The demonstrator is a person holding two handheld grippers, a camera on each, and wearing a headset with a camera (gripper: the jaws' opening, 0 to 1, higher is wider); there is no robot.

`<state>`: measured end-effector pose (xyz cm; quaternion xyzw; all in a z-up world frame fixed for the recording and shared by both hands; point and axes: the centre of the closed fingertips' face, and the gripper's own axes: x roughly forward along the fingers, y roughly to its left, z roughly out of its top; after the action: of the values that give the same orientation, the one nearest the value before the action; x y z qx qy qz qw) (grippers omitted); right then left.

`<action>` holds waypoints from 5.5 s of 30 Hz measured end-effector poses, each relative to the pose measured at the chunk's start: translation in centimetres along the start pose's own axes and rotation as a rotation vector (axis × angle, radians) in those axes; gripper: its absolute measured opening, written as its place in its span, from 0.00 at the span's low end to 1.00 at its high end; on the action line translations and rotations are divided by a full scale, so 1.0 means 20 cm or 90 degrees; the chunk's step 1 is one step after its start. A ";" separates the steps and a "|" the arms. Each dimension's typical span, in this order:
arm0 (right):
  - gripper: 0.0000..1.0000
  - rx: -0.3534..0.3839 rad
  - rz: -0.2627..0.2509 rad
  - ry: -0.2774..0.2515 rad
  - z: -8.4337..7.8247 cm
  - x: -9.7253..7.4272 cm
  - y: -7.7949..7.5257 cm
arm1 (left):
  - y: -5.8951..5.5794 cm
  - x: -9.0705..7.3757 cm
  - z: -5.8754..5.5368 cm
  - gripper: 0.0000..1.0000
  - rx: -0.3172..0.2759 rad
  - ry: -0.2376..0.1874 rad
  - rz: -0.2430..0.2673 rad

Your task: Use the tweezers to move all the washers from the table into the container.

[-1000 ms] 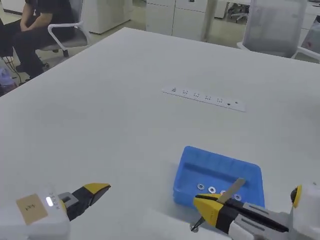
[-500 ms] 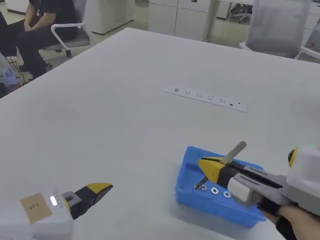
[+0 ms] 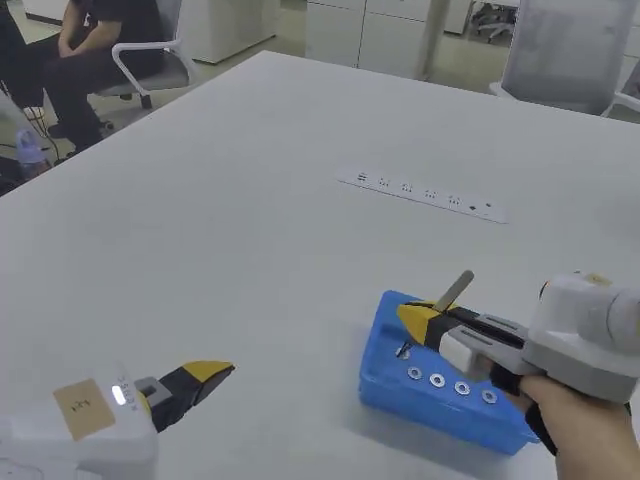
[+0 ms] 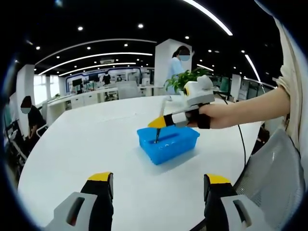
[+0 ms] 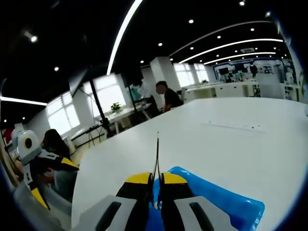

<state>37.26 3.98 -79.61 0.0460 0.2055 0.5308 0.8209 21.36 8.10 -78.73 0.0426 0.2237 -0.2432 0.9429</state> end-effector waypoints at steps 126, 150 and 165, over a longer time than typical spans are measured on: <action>0.04 -0.387 0.200 0.314 -0.70 -0.59 0.56 | -0.56 0.15 -0.04 0.00 0.373 0.212 -0.445; 0.57 -0.248 0.063 0.236 -0.58 -0.86 0.43 | -0.40 0.24 -0.32 0.00 0.413 0.393 -0.468; 0.64 -0.185 -0.014 0.148 -0.43 -1.01 0.38 | -0.38 0.27 -0.40 0.00 0.427 0.441 -0.454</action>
<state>20.41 -11.98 -79.49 -0.1366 0.2208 0.5478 0.7953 18.70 0.65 -88.02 0.3368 0.4294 -0.5737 0.6108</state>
